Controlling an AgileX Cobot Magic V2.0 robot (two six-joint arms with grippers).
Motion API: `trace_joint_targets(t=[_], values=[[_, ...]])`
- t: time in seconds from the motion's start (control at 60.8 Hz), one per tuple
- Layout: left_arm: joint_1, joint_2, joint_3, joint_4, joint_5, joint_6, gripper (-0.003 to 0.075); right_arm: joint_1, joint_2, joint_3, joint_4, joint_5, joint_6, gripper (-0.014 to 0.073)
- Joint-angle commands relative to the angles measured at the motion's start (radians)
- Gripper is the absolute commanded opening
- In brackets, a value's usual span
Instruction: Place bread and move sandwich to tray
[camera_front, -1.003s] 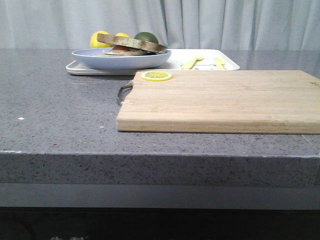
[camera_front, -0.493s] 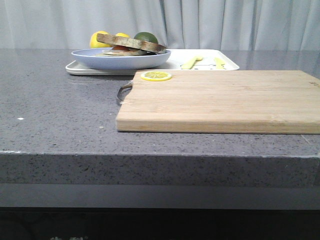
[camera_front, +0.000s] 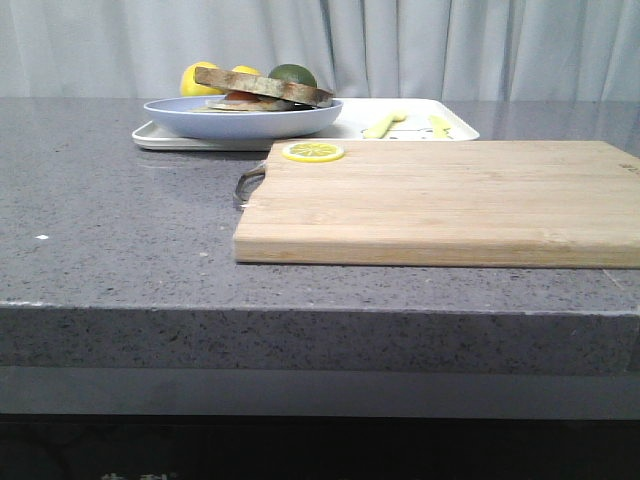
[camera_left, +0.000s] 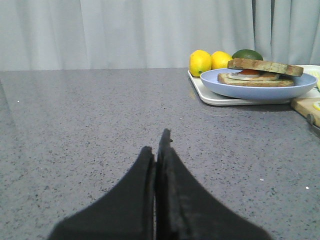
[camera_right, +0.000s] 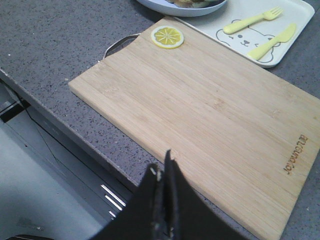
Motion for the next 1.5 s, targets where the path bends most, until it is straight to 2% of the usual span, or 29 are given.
trace_joint_targets(t=[0.0, 0.066, 1.25, 1.348, 1.48], values=[[0.008, -0.025, 0.023, -0.042, -0.152, -0.008, -0.0018, -0.004, -0.002, -0.025, -0.004, -0.071, -0.003, -0.0068], [0.008, -0.022, 0.021, -0.048, -0.115, -0.008, -0.0018, -0.004, -0.002, -0.025, -0.004, -0.067, -0.003, -0.0068], [0.008, -0.022, 0.025, -0.048, -0.113, -0.008, -0.0018, -0.003, -0.014, -0.016, -0.004, -0.058, -0.003, -0.0068], [0.008, -0.022, 0.025, -0.048, -0.113, -0.008, -0.0018, -0.050, -0.048, 0.019, 0.004, -0.059, -0.003, -0.0068], [0.008, -0.021, 0.025, -0.048, -0.113, -0.008, -0.0018, -0.173, -0.145, 0.116, 0.004, -0.117, -0.003, -0.0068]])
